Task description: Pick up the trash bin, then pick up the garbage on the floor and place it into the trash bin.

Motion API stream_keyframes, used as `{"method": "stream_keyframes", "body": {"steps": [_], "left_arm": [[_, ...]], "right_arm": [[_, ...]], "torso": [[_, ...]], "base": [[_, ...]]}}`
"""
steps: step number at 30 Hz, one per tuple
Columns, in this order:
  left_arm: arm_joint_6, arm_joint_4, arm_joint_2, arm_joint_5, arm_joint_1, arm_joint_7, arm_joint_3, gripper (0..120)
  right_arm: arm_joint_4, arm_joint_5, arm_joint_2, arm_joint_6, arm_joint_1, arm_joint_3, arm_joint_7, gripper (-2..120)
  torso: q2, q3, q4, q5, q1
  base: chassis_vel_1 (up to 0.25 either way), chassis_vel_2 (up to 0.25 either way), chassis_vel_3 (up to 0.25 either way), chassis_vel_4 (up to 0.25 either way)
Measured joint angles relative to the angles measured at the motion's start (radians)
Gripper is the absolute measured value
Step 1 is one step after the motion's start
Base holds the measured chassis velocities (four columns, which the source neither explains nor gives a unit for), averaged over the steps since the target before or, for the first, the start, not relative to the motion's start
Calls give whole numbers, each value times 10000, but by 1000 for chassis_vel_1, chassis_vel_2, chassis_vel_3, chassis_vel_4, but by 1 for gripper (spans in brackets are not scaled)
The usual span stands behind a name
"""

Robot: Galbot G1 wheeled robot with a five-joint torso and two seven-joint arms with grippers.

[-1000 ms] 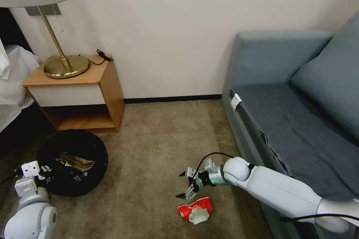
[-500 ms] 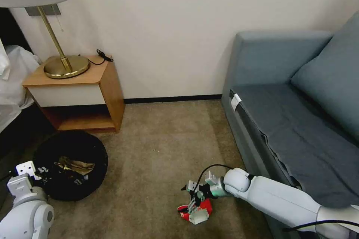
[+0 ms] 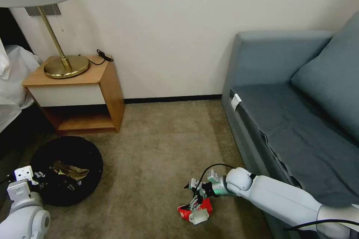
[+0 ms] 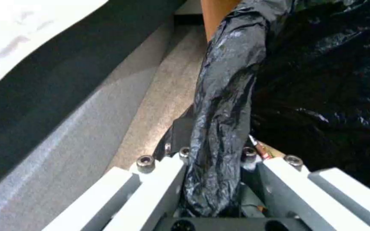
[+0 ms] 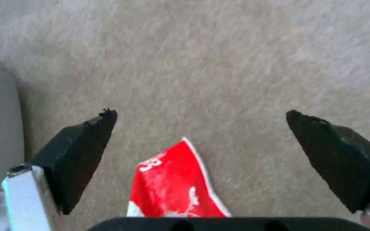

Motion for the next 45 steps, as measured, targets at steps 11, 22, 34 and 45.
{"method": "stream_keyframes", "body": {"steps": [11,22,34,45], "left_arm": [[-26,-133,81,-13,-58,51,90,2],[-38,-274,24,16,-39,117,-9,2],[-113,-304,-32,24,-38,145,-43,2],[-269,-211,-26,24,-49,178,-86,2]], "right_arm": [[122,-325,-299,5,-478,594,-117,100],[-434,-785,-167,190,-516,391,-332,100],[-1073,-1272,263,384,-521,70,-428,100],[-1812,-1785,608,622,-599,47,-509,96]], "torso": [[0,0,-2,-1,0],[0,0,-1,-1,0],[0,1,-1,-2,0],[0,1,-1,-2,0]], "base": [[0,0,0,0],[0,0,0,0],[0,0,0,0],[0,0,0,0]]}}
